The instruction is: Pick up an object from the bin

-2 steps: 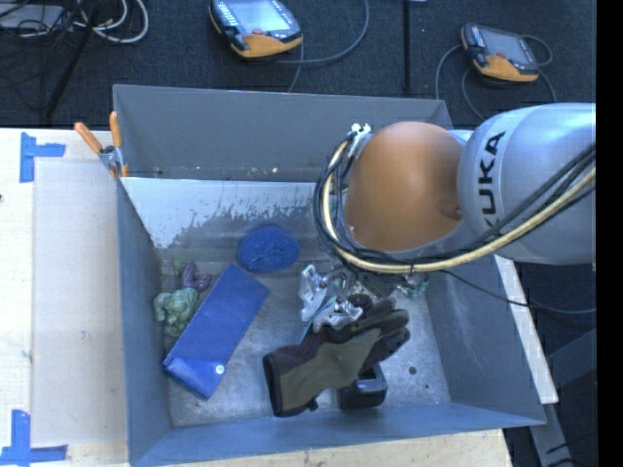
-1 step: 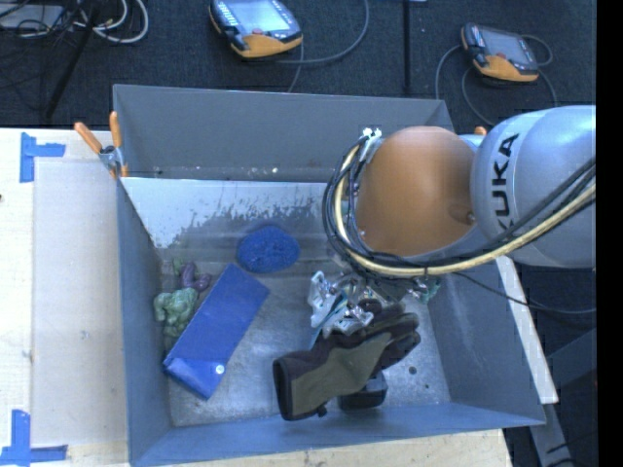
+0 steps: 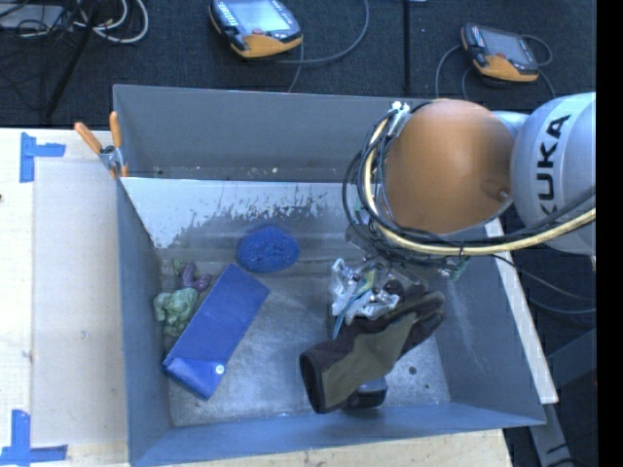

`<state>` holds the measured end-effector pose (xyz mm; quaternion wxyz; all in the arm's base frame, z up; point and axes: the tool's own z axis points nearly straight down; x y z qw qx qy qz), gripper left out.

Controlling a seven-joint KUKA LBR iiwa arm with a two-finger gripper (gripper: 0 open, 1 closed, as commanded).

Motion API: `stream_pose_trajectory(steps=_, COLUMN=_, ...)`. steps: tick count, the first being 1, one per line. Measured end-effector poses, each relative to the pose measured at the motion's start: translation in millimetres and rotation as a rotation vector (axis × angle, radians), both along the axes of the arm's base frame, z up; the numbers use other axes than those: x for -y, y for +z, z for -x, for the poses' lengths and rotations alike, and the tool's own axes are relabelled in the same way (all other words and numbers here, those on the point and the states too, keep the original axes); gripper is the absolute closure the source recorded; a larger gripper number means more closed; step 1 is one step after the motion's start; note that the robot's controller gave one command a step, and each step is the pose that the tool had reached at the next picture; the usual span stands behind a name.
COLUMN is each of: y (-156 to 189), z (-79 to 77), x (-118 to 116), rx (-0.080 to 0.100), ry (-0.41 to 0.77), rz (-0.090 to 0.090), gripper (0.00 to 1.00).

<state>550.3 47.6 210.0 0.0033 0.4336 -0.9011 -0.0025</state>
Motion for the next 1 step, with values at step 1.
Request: stream_pose_trajectory(steps=1, y=16.3, z=1.9, x=3.3, rx=0.001, ry=0.030, rz=0.001, gripper=1.00)
